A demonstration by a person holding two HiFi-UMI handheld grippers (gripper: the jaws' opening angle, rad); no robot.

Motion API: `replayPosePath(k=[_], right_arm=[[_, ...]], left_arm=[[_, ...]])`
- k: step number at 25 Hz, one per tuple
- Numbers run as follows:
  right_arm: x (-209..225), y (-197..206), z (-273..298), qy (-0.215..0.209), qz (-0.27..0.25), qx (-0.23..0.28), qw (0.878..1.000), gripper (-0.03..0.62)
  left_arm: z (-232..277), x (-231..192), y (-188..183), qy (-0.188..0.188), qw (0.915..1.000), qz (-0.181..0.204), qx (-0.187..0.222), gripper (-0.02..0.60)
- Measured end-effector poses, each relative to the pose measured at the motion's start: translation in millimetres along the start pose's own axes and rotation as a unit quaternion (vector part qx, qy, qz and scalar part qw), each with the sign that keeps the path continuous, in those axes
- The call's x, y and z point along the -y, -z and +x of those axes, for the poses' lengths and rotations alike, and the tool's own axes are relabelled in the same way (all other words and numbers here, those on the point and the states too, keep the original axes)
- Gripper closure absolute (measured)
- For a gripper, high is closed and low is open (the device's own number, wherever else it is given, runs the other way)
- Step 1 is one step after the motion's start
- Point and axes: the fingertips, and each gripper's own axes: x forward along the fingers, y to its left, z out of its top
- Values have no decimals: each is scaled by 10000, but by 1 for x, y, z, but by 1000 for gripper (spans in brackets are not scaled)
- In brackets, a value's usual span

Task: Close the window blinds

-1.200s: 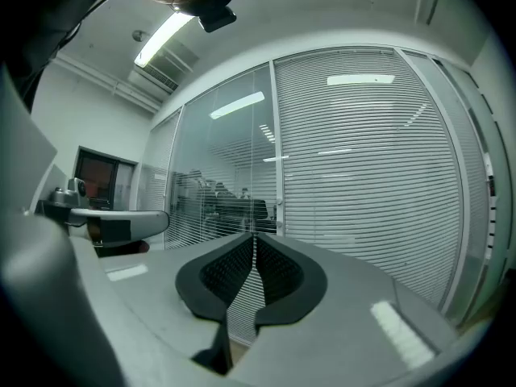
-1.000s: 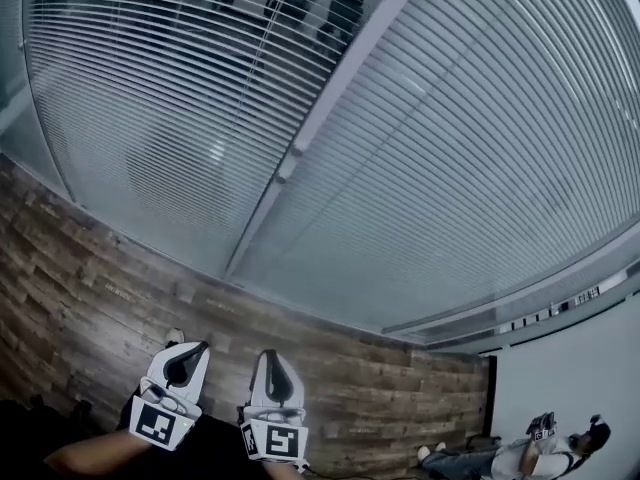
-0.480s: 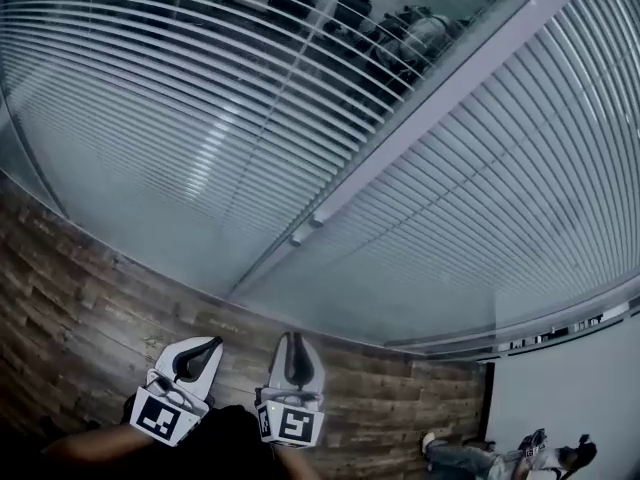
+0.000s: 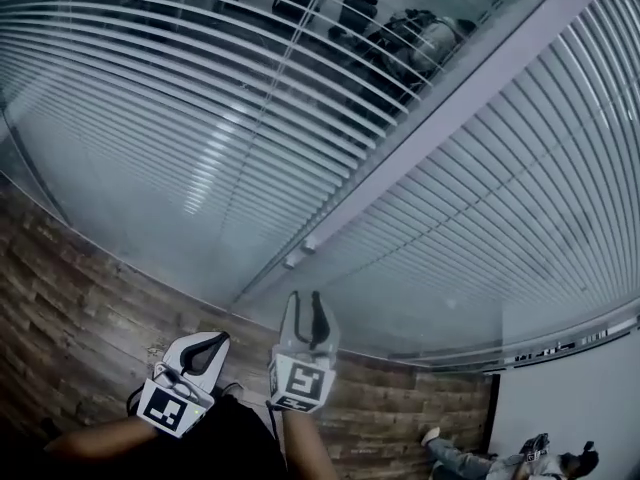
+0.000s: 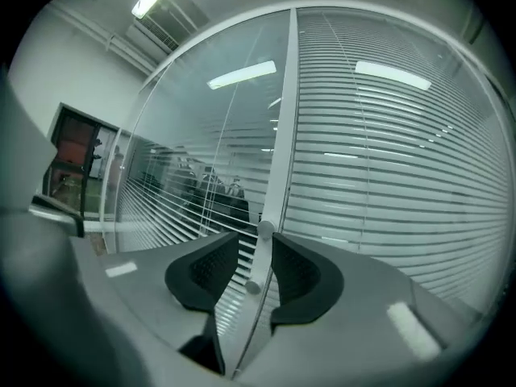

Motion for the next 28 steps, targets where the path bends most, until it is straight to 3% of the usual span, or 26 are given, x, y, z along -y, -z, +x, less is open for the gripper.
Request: replayPosePath(k=[7, 11, 17, 20, 23, 26, 28], right_arm=[[6, -5, 62, -17, -321, -251, 9992, 427], [-12, 4, 75, -10, -515, -364, 9980, 427], [10, -4, 90, 157, 9, -364, 9992, 456], [11, -4, 88, 180, 801, -204, 9964, 464], [14, -4, 88, 116, 1858, -22, 9825, 465], [18, -2, 90, 44, 2812, 122, 9595, 467], [20, -1, 90, -24, 3546, 238, 9347, 467]], left_arm=[[12, -33, 11, -388, 9990, -112, -195, 580], [3, -47, 18, -400, 9989, -230, -86, 580], [26, -47, 1, -287, 9992, -263, 107, 580], [27, -51, -1, -277, 9991, -287, 126, 580], [26, -54, 0, -260, 9992, -295, 81, 580], [26, -57, -1, -248, 9993, -276, 89, 580], [26, -57, -6, -222, 9993, -247, 166, 580]])
